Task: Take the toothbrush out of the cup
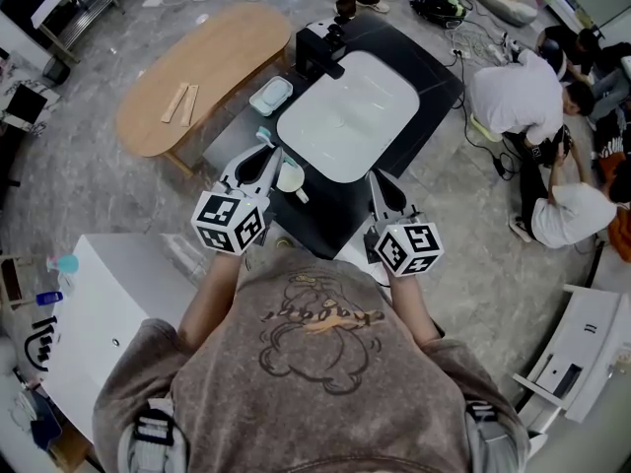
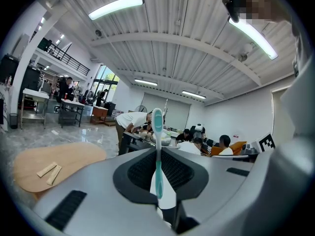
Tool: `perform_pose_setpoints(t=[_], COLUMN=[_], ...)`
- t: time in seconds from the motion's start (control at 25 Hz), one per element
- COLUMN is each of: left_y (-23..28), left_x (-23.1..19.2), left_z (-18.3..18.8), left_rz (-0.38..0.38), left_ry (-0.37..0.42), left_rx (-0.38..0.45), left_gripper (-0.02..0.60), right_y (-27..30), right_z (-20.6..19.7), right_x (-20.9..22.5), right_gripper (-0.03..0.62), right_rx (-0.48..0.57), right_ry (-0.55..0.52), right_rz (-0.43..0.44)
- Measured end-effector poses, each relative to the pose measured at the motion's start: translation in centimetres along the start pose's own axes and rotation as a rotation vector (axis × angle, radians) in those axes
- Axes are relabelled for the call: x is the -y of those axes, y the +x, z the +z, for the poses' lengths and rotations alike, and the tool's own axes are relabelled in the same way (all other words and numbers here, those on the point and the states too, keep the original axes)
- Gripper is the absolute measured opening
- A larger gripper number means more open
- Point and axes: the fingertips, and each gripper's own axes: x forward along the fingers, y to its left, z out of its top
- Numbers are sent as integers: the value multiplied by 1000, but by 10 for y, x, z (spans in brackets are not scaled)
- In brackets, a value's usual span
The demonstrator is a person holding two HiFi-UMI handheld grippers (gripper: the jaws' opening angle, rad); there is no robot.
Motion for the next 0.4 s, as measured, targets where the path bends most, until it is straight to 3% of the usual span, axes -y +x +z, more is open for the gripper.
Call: perform_pose_setpoints(t=[0.4], left_y=[-4], left_x=[1], left_z=[-3], left_rz=[0], left_ry=[-11], left_rx=[-5], left_gripper=[49], right_y=[-4], right_z=[-4], right_x=[-4], right_gripper=[3], right_rx=[-5], right_ry=[4], right_rz=[-4])
